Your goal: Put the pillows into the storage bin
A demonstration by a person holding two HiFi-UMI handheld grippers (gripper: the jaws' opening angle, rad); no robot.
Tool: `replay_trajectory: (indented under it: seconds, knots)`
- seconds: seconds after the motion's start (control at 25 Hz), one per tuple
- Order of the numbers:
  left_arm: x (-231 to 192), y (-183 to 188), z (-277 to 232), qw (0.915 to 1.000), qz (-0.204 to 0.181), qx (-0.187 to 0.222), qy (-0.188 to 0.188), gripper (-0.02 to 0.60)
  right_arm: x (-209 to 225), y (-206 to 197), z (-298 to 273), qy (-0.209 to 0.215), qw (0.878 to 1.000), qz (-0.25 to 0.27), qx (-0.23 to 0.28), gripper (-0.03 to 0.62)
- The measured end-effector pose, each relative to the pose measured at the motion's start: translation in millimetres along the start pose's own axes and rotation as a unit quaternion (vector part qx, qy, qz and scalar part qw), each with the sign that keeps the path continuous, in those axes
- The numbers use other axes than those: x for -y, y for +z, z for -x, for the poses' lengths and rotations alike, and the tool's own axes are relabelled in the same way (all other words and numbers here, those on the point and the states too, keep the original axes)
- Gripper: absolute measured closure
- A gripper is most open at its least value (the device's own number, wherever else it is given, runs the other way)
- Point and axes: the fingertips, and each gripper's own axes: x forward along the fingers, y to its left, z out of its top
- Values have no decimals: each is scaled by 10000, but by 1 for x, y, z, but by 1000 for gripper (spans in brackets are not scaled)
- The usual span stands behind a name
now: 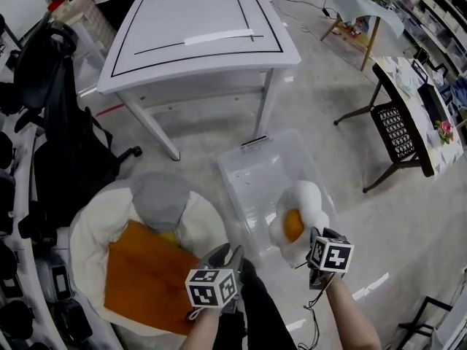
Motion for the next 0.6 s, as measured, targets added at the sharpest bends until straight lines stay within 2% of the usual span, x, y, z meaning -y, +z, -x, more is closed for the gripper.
replay_trajectory:
  seconds: [0.08,0.16,0.28,0.44,0.6]
  knots:
    - [-1,0,-2,10000,24,-14,8,443,14,-4,-7,-313,9994,-63,-162,479]
    - [-5,-1,-3,10000,50,-21,47,443,27,-5,-12,-588,9980,-141,-179,487]
    - [-16,-2,-1,9998,117,2,164,443,34,-3,-19,-732,9972,-63,-167,485]
    - [-35,-5,5,9986,341,89,398,443,19,0,-26,-440,9989,117,-76,485]
    - [-56,-10,19,9949,646,269,720,443,-25,5,-35,218,9990,371,95,487]
